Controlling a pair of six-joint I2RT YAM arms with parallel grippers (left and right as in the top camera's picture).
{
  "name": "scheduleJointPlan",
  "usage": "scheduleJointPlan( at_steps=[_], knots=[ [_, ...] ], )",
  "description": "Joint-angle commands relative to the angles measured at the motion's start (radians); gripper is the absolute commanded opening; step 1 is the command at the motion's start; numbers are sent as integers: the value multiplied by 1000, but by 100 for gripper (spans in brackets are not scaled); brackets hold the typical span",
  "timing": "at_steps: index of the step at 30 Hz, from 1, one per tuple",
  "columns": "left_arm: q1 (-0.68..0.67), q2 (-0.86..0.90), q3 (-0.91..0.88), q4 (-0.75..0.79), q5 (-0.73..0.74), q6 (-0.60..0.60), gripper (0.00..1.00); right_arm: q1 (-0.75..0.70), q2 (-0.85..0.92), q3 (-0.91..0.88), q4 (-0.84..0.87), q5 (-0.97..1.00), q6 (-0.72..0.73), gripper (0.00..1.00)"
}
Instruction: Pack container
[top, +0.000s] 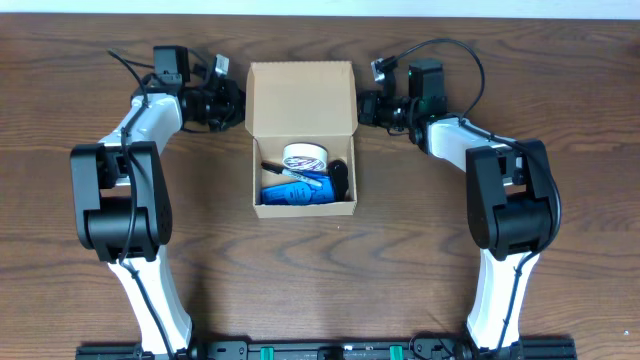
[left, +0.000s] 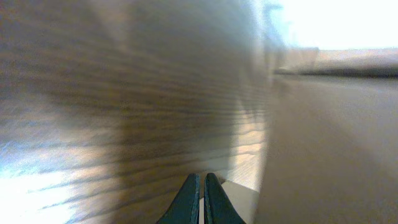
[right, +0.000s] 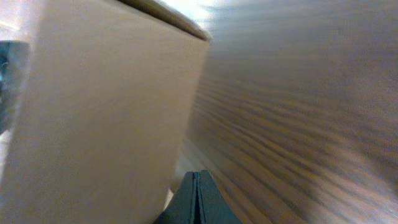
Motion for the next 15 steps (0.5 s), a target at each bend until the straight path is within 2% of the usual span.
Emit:
scheduleJointPlan(
  at_steps=[1,9,15],
  knots=[
    [4,12,54,-2,73,52,6,-19,8,9,64,-135,3,2],
    [6,-9,100,-2,137,82,6,-34,8,84,90,-264,-17,2],
    [6,-94,103,-6,138,141,6,-33,7,159,89,-342,-17,2]
  ],
)
